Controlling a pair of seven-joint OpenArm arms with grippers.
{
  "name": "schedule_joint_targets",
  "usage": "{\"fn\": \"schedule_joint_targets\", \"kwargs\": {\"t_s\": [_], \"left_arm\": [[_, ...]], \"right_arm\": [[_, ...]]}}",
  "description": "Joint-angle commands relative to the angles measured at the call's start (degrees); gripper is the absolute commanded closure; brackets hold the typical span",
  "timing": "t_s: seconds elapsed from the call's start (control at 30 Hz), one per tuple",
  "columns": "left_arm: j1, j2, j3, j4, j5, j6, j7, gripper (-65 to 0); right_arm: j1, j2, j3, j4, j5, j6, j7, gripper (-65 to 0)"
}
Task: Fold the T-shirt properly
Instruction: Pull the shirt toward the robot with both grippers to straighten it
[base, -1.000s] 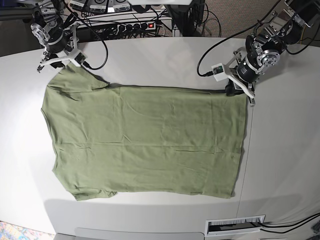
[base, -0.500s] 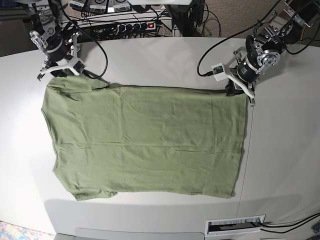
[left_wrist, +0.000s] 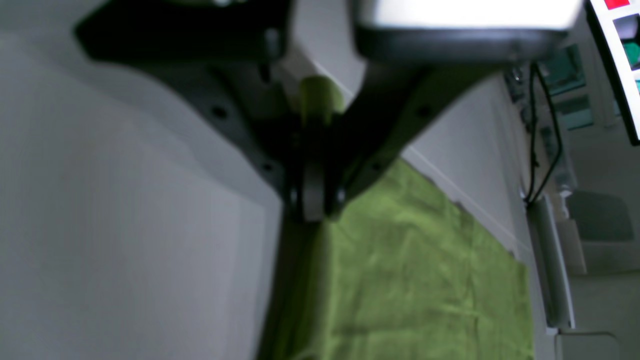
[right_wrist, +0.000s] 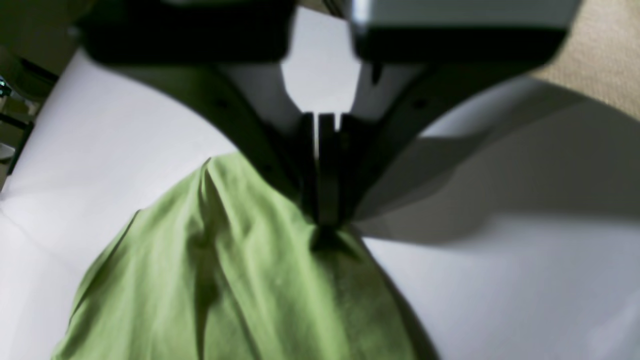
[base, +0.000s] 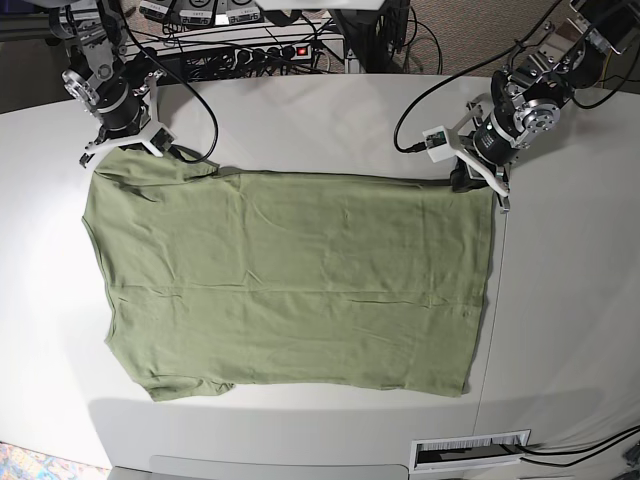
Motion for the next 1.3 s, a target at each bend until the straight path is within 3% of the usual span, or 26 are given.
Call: {"fn": "schedule_joint_targets", "kwargs": {"t_s": [0.0,0.33,0.5,0.63,0.87,1.1,1.27], "left_arm": [[0.15,-0.79,-0.02,0.26,-0.63,-1.11,0.5,0.0],[1.33,-0.85,-0.02,1.9,-0.59,-0.96,2.29,0.0],[5.31,-2.8,-0.02,6.56,0.15,-0.87,3.58,0.0],[9.11,-5.29,-0.02,9.18,3.08,3.1,5.09,0.0],[15.34,-9.2,-0.02,10.86,7.65,6.05,5.73,0.0],[21.46,-10.34,-0.09,14.88,12.04,9.6,8.81,0.0],[24.94,-10.32,-0.11,17.94,14.19,11.19,10.82,0.0]], "right_arm": [[0.02,0.81,0.37,0.61,-0.35,-0.24,-0.28,0.0],[-2.32,0.83,0.37,6.08,-0.33,-0.22,-5.07,0.0],[-5.73,0.83,0.37,8.31,-0.39,-0.22,-6.93,0.0],[-8.48,0.83,0.39,10.82,-0.48,-0.22,-8.15,0.0],[-14.12,0.83,0.44,16.04,-2.78,-0.22,-10.27,0.0],[-18.62,0.81,0.44,18.95,-3.23,-0.22,-11.78,0.0],[-21.81,0.81,0.44,21.09,-6.93,-0.26,-12.85,0.0]]}}
